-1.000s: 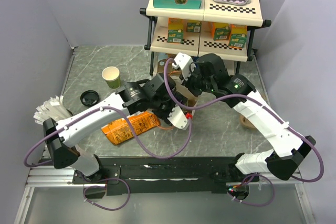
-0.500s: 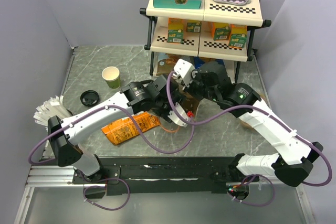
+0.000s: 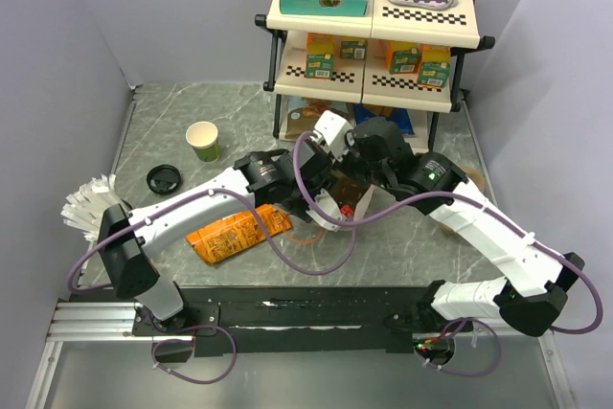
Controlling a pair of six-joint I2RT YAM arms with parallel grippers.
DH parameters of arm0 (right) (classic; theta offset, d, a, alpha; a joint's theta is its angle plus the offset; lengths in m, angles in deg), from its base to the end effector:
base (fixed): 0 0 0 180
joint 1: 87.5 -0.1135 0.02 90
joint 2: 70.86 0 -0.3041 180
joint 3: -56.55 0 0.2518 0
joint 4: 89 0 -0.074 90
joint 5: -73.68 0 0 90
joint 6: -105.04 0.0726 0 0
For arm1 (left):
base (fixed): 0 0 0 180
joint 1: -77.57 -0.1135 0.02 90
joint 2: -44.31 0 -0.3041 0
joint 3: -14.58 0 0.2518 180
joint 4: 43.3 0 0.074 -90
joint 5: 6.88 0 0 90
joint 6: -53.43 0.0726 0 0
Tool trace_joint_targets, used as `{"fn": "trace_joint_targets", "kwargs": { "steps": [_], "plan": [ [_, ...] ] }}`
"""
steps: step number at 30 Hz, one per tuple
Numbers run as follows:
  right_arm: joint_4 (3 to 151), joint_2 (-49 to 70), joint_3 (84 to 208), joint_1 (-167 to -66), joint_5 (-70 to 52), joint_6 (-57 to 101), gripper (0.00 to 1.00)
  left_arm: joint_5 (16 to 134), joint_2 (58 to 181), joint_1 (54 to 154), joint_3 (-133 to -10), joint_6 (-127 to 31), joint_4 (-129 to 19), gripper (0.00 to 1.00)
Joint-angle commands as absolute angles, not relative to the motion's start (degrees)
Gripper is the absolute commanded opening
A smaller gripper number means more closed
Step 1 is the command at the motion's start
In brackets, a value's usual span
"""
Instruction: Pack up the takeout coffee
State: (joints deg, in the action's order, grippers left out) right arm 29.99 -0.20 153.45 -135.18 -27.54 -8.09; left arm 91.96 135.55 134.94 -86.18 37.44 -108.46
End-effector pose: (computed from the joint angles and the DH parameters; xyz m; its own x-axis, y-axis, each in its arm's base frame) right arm 0.1885 0.1860 0.4290 -0.1105 -0.6936 -0.7118 -0.7188 0.5504 -0.4247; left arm 0.2020 -0.2948 0.3389 0.6324 0.7739 -0.0335 0.6443 -0.5014 0.5775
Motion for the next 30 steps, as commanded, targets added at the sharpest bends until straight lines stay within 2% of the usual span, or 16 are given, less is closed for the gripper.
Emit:
{"fn": "trace_joint_targets", "kwargs": {
  "steps": [1,10,19,30],
  "plan": [
    [36.3,-0.2,154.4,-136.3,-29.9,-5.9,0.00,92.6,137.7,135.0,-87.0,38.9,-108.1,0.01],
    [35.3,0.8,153.6,-131.1,-26.0,-0.2,0.00,87.6,136.7,134.0,-87.6,38.7,-107.9,0.01],
    [36.7,1.0,153.9,-130.4,-25.1,0.8,0.00,84.0,135.5,133.3,-85.9,39.1,-107.8,0.01],
    [36.4,0.2,153.8,-131.6,-23.5,-2.1,0.00,89.8,136.2,133.3,-81.6,38.4,-102.1,0.01]
  ]
}}
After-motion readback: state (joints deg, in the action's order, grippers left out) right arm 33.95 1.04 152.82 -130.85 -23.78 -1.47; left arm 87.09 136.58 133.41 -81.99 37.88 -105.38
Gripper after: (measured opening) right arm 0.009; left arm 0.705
